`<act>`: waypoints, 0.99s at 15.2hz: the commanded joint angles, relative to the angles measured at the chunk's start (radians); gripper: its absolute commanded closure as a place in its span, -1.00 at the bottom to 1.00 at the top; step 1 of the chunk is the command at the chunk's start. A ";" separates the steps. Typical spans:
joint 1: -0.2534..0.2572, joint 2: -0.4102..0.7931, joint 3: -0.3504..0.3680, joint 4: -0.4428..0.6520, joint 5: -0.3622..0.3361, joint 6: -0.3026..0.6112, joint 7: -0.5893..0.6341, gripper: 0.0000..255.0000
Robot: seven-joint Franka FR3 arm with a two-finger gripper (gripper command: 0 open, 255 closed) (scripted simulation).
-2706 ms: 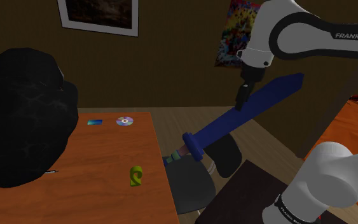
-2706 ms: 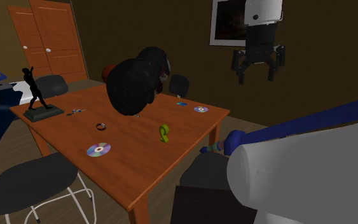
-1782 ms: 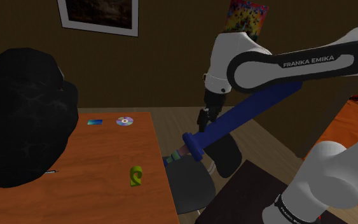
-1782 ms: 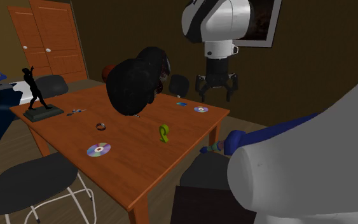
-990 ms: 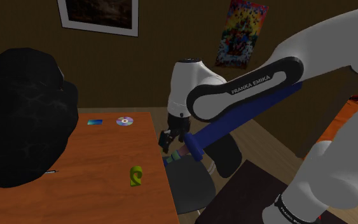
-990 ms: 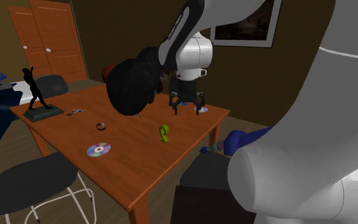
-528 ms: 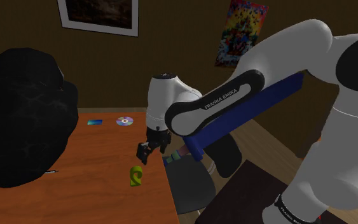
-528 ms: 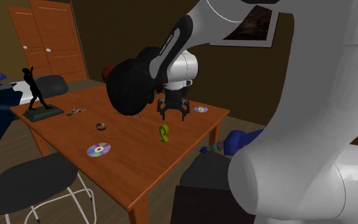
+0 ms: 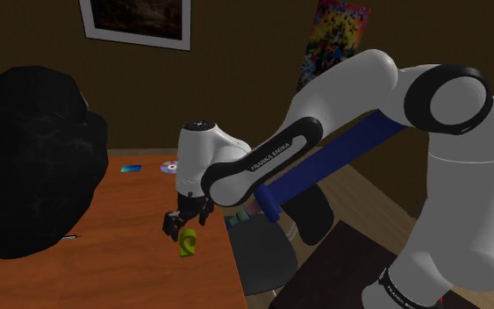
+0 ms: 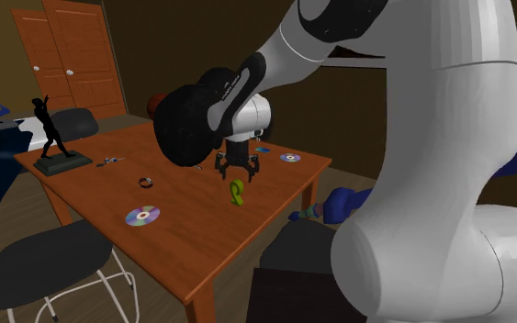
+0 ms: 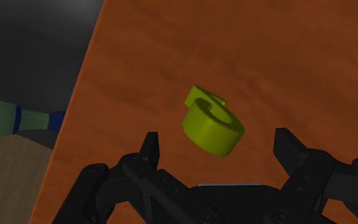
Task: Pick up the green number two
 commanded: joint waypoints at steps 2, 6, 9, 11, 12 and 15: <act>0.010 0.033 -0.010 0.007 -0.016 0.025 0.012 -1.00; 0.016 0.057 -0.018 0.005 -0.029 0.050 0.020 -1.00; 0.017 0.058 -0.018 0.005 -0.029 0.050 0.020 1.00; 0.017 0.058 -0.018 0.006 -0.029 0.050 0.020 1.00; 0.017 0.058 -0.018 0.006 -0.029 0.050 0.020 1.00; 0.017 0.057 -0.018 0.004 -0.029 0.051 0.020 1.00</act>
